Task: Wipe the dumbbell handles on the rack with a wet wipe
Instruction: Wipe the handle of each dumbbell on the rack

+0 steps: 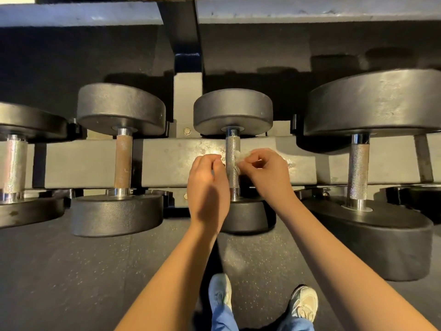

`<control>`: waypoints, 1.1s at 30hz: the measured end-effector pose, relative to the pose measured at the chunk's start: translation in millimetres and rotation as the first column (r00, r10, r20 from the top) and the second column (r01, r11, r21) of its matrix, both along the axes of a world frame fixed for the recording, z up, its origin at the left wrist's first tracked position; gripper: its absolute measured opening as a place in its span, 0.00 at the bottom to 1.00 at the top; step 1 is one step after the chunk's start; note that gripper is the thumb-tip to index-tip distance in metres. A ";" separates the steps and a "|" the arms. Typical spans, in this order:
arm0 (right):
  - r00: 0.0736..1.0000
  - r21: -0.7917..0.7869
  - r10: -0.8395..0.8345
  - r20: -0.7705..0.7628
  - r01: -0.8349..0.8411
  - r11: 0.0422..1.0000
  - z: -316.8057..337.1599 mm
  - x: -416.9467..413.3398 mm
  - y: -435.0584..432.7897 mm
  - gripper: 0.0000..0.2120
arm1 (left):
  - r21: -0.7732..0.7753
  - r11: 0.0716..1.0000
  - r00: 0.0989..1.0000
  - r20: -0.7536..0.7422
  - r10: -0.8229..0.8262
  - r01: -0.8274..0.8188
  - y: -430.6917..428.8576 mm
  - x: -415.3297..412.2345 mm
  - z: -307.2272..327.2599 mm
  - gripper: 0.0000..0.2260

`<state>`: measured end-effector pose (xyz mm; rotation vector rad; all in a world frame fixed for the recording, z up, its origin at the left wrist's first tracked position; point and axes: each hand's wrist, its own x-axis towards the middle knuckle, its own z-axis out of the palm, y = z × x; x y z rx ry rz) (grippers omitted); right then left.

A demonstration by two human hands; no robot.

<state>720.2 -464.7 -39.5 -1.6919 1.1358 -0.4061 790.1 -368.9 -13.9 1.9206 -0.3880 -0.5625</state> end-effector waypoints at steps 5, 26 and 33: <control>0.999 -0.064 0.010 -0.035 -0.012 0.998 2.4 8.3 0.5 0.07 | 0.003 1.000 1.000 -0.008 -0.005 0.005 0.1 0.1 1.8 0.16; 0.997 -0.108 0.059 -0.046 -0.064 0.992 4.0 12.8 -1.6 0.03 | -0.017 1.000 1.000 -0.019 0.005 -0.005 0.2 -1.1 1.6 0.11; 1.000 -0.235 -0.031 0.007 0.032 0.971 6.1 30.8 -5.5 0.02 | 0.036 0.999 1.000 0.008 0.030 -0.030 -1.3 -2.4 3.9 0.14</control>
